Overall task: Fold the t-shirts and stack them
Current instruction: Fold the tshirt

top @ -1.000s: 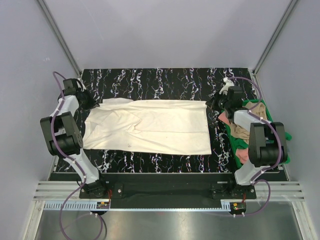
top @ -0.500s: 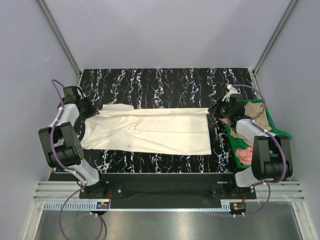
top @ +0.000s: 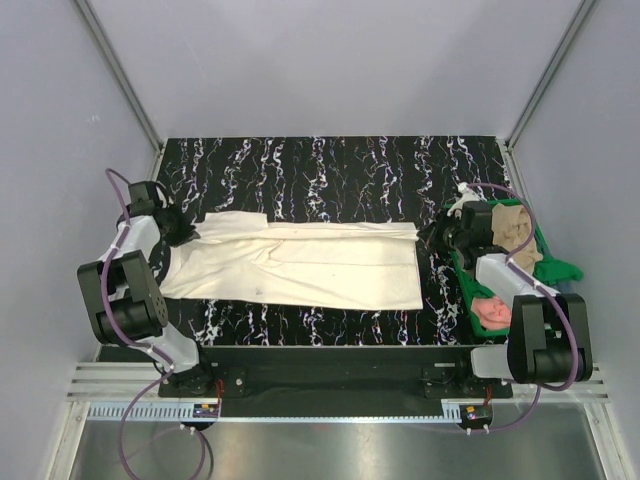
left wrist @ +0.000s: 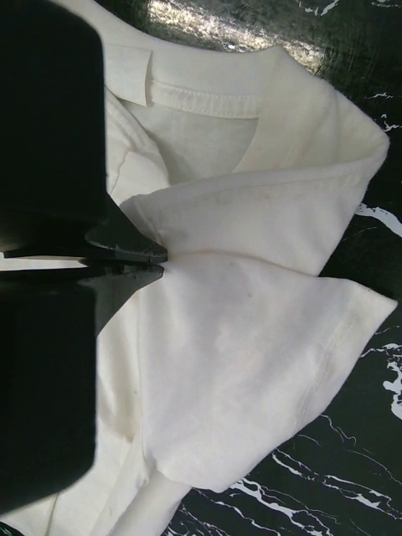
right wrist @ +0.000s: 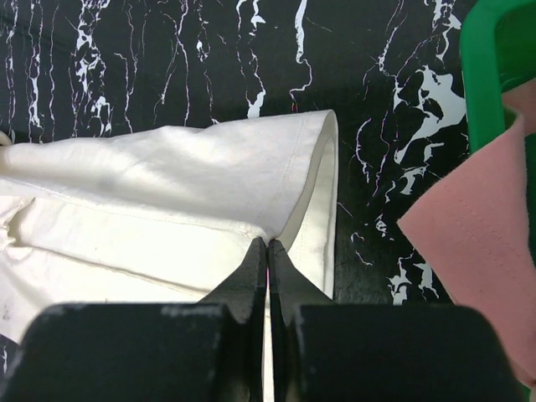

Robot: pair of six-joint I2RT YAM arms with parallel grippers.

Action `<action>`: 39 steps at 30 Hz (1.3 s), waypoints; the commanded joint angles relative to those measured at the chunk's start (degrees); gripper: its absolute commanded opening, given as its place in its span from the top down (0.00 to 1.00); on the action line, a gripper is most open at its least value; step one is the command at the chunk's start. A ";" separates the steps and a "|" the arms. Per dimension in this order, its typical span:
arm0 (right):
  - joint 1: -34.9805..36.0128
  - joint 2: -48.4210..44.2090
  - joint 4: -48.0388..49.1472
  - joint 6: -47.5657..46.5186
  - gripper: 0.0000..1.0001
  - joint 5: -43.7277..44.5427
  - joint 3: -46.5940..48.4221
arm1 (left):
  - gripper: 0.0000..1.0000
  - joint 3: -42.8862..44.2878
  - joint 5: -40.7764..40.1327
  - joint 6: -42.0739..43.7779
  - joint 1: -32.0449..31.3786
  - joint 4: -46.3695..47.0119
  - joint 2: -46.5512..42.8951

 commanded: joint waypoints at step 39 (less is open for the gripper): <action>15.73 19.26 -21.44 13.65 0.75 6.66 24.81 | 0.58 13.13 -0.34 2.49 -26.92 -3.90 -0.46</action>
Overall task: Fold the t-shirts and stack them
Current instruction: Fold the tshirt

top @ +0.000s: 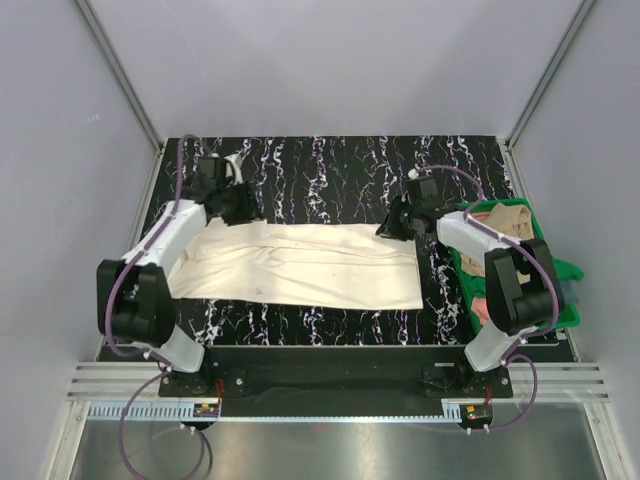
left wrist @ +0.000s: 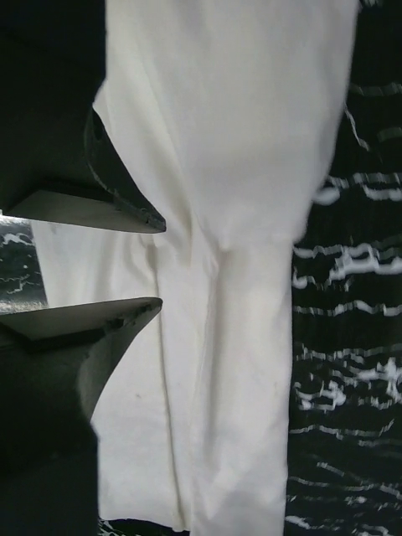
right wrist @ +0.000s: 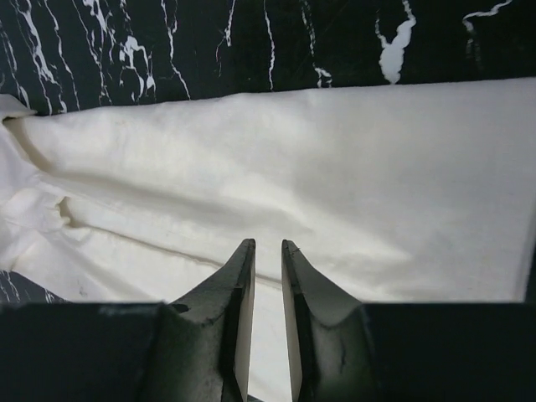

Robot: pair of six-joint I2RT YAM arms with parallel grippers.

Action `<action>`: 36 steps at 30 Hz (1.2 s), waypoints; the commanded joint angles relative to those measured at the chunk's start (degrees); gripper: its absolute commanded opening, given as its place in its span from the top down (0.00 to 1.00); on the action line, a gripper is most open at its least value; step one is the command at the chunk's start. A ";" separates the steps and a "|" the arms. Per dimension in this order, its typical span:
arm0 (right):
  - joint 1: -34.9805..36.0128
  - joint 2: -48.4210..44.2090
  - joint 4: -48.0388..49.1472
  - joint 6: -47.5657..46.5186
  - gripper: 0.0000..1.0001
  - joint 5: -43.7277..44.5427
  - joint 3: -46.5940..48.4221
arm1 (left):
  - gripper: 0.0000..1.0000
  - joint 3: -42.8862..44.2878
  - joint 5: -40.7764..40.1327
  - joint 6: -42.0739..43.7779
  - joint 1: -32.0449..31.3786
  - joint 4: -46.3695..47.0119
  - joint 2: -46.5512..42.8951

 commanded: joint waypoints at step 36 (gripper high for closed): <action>1.44 -3.93 -7.15 2.48 0.77 9.98 -5.22 | 0.67 1.91 -16.65 -3.50 -26.12 4.76 19.28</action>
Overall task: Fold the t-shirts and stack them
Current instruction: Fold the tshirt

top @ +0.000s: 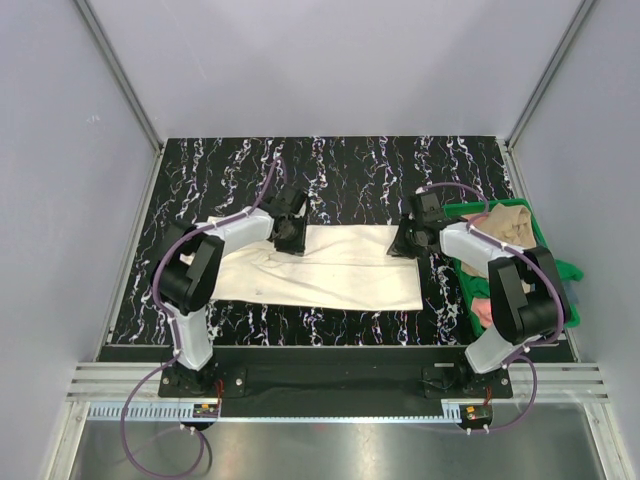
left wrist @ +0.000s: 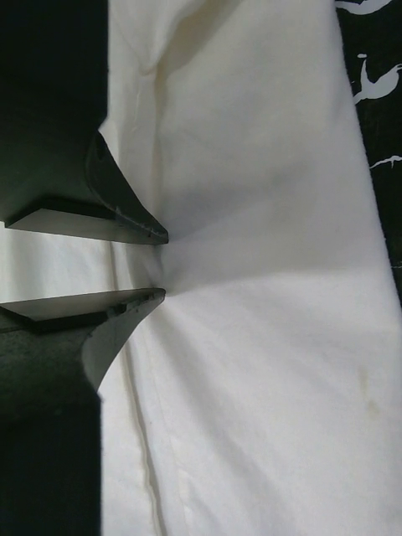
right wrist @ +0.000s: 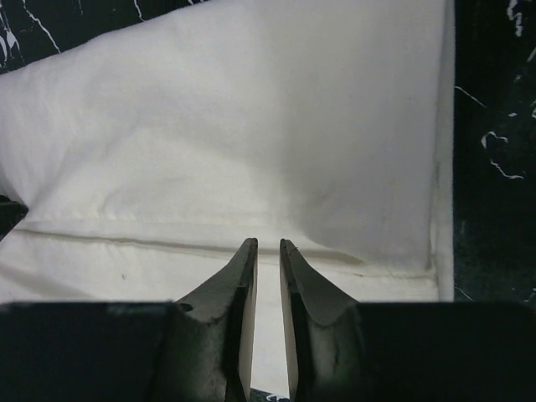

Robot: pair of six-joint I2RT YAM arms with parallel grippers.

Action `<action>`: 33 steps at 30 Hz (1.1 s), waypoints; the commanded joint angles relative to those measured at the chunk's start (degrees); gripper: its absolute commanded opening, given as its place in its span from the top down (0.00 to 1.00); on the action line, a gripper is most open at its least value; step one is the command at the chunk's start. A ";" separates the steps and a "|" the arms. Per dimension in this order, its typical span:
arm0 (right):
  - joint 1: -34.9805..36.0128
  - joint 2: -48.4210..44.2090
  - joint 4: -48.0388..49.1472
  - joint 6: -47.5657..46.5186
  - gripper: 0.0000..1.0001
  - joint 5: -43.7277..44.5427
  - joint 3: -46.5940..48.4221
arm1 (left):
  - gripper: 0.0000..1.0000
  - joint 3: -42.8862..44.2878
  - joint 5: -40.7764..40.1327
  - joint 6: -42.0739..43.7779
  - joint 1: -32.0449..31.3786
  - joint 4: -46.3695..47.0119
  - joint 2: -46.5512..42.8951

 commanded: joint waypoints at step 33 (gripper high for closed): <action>0.10 -2.51 -10.46 1.42 0.82 14.24 5.50 | 0.67 -2.65 -5.65 -4.99 -2.26 -0.35 -4.01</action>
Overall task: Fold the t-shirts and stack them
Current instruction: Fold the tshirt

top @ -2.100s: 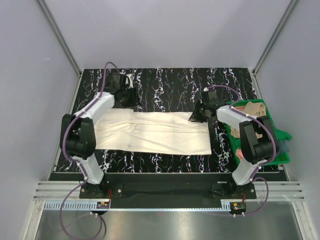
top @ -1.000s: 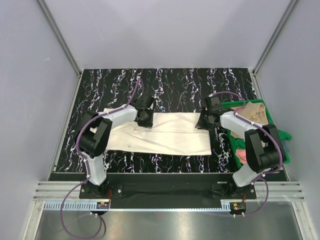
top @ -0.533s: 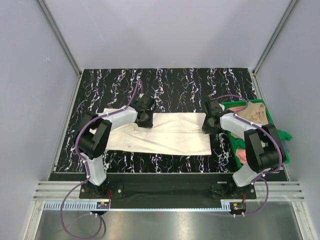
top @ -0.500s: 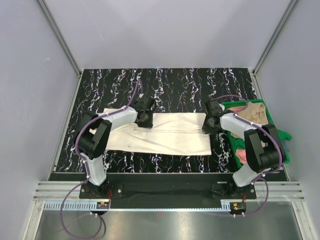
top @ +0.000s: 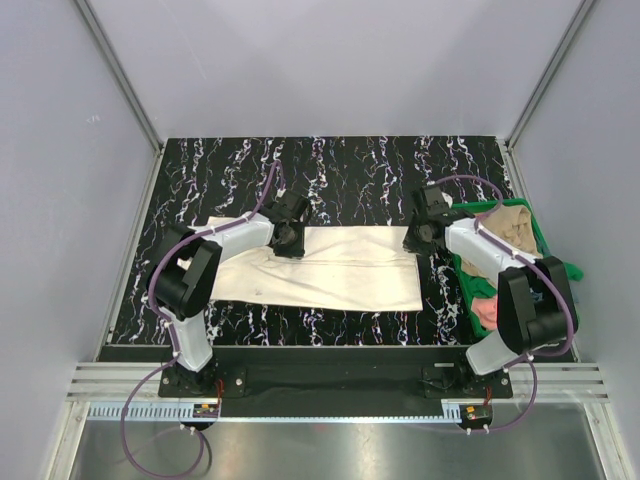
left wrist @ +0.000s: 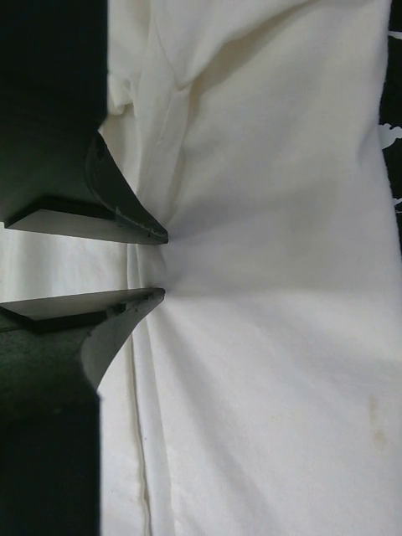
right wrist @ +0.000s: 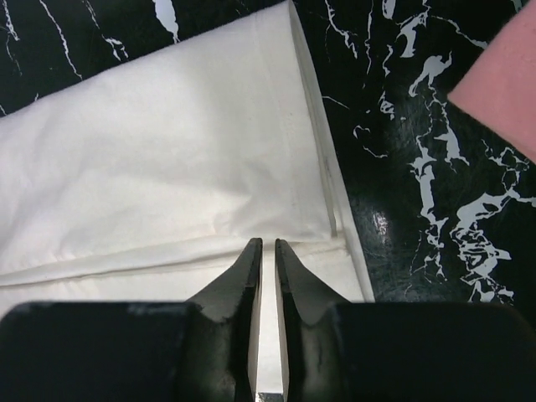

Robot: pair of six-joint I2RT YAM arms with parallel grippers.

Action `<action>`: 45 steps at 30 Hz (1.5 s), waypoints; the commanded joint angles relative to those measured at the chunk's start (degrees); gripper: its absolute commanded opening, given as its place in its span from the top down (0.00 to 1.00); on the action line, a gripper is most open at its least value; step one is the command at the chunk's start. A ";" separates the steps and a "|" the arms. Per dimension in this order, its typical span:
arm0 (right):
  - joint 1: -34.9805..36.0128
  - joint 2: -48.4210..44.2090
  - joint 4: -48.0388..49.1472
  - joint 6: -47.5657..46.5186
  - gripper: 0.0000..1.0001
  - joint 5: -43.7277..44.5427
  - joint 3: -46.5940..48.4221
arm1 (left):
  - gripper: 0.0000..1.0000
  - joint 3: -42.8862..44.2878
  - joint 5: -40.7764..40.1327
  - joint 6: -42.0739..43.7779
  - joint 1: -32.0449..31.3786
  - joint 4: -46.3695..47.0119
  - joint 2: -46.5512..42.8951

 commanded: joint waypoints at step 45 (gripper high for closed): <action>6.84 12.25 2.74 -1.55 0.63 -8.08 21.17 | 0.51 2.76 3.98 4.68 30.90 -8.62 -16.81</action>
